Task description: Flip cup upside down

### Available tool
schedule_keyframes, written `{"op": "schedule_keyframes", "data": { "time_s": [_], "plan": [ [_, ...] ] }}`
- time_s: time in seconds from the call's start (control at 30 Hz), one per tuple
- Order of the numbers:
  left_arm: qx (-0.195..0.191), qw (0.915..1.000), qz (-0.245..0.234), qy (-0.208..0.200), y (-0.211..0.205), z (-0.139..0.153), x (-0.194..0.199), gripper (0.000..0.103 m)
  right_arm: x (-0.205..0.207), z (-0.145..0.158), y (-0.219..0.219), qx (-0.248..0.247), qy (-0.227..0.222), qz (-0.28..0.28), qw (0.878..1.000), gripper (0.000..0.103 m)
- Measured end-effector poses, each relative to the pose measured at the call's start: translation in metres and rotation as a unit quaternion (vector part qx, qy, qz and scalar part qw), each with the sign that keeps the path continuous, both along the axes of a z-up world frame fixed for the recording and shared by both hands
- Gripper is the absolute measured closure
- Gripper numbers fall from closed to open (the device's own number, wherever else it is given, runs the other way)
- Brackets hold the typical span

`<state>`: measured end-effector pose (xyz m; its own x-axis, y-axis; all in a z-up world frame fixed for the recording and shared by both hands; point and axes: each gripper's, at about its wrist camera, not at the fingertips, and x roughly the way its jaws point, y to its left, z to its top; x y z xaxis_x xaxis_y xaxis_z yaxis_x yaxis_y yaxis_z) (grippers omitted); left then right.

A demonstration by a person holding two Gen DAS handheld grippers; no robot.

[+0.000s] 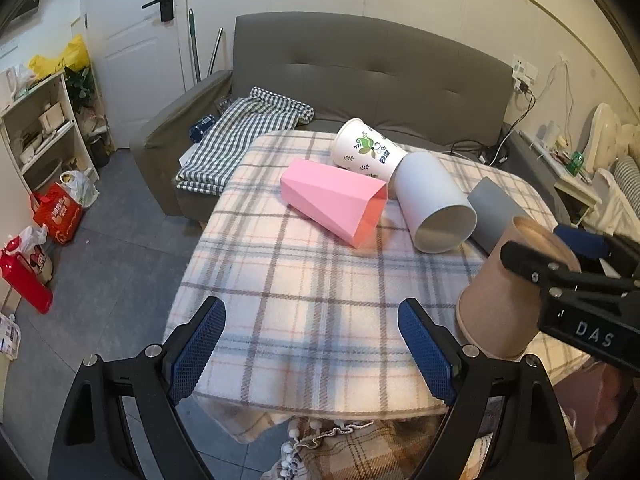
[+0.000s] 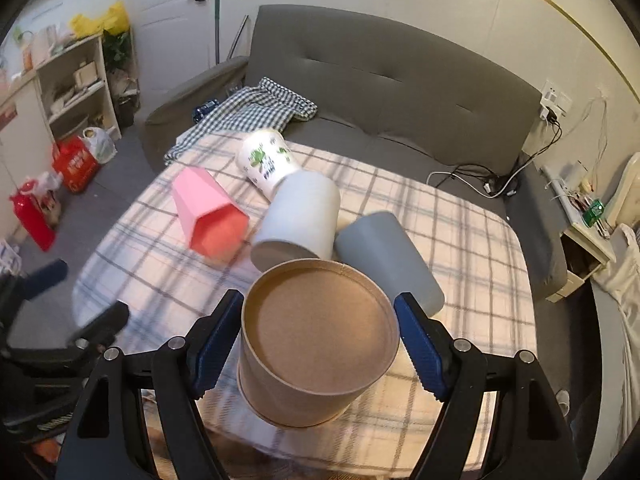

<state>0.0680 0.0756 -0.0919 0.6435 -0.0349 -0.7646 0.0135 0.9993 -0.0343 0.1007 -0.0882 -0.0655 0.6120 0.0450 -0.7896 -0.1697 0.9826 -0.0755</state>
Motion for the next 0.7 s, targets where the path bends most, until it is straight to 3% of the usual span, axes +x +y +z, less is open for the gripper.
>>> {"op": "schedule_keyframes", "data": {
  "time_s": [0.13,0.5,0.6,0.7],
  "plan": [
    [0.000,1.0000,0.003,0.004,0.000,-0.002,0.000,0.012,-0.001,-0.014,-0.008,0.000,0.011,-0.003,1.000,0.026],
    [0.007,1.0000,0.006,0.001,-0.003,0.008,-0.009,0.012,-0.013,-0.016,-0.009,0.009,0.008,0.012,1.000,0.025],
    [0.011,0.9999,0.005,-0.005,-0.005,0.017,-0.014,0.012,-0.018,-0.006,-0.012,0.021,-0.001,0.010,1.000,0.013],
    [0.019,0.9996,0.006,-0.019,-0.011,0.033,-0.022,0.012,-0.026,0.010,-0.015,0.029,-0.020,0.011,0.999,0.013]
  ]
}}
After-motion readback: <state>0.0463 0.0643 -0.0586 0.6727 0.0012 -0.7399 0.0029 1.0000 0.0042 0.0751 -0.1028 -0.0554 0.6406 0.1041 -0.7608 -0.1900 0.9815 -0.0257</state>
